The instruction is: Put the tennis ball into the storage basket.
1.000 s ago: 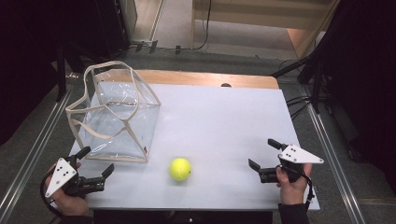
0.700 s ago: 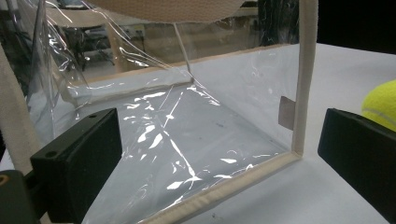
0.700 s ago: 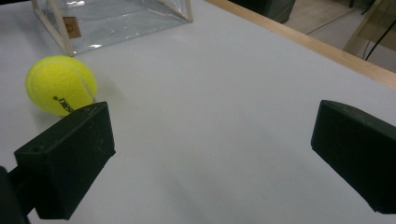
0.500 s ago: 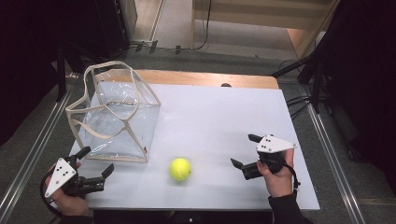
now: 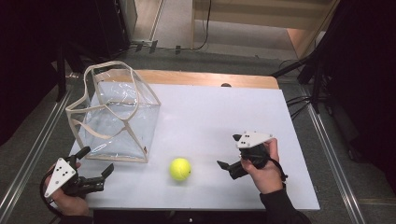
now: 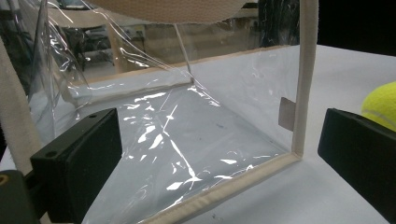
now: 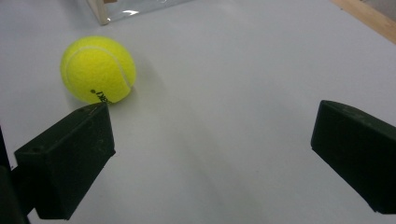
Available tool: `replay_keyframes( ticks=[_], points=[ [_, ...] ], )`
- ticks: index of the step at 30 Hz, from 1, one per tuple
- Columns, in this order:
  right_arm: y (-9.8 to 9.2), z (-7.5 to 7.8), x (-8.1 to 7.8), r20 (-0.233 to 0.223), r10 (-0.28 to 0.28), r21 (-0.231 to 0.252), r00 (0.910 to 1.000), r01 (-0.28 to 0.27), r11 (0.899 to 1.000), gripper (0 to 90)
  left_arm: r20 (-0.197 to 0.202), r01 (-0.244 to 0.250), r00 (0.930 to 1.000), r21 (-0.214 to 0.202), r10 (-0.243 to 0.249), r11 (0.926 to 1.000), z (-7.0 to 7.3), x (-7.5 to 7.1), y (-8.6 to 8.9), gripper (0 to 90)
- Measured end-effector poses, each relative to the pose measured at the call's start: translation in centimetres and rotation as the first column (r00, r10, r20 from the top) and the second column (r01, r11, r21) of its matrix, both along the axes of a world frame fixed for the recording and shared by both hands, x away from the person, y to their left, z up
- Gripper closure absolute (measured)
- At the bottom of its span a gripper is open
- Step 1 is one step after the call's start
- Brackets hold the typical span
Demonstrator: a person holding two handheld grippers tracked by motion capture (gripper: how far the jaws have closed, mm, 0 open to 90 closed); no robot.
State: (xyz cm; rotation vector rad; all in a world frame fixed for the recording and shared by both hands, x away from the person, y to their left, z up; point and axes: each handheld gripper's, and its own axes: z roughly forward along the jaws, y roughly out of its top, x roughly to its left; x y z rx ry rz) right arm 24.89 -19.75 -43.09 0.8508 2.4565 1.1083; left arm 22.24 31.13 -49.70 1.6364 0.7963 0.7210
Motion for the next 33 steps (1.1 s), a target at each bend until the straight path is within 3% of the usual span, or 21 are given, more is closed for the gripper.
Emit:
replay_keyframes(
  ticks=[9, 16, 33],
  points=[
    [2.4, -0.9, 0.8, -0.048, 0.046, -0.031, 0.9978, -0.048, 0.998, 0.0, -0.001, 0.003, 1.0000, 0.006, -0.003, 1.0000, 0.0, 0.0, -0.1, 0.3],
    [4.8, -1.7, 1.3, -0.097, 0.106, -0.070, 0.9896, -0.113, 0.991, 0.0, -0.001, 0.006, 1.0000, 0.006, -0.006, 1.0000, 0.0, 0.0, -0.1, 0.3],
    [7.9, -2.3, 1.4, -0.144, 0.182, -0.117, 0.9726, -0.200, 0.973, 0.0, -0.001, 0.011, 0.9999, 0.016, -0.011, 0.9998, 0.0, 0.1, -0.1, 0.3]
  ],
)
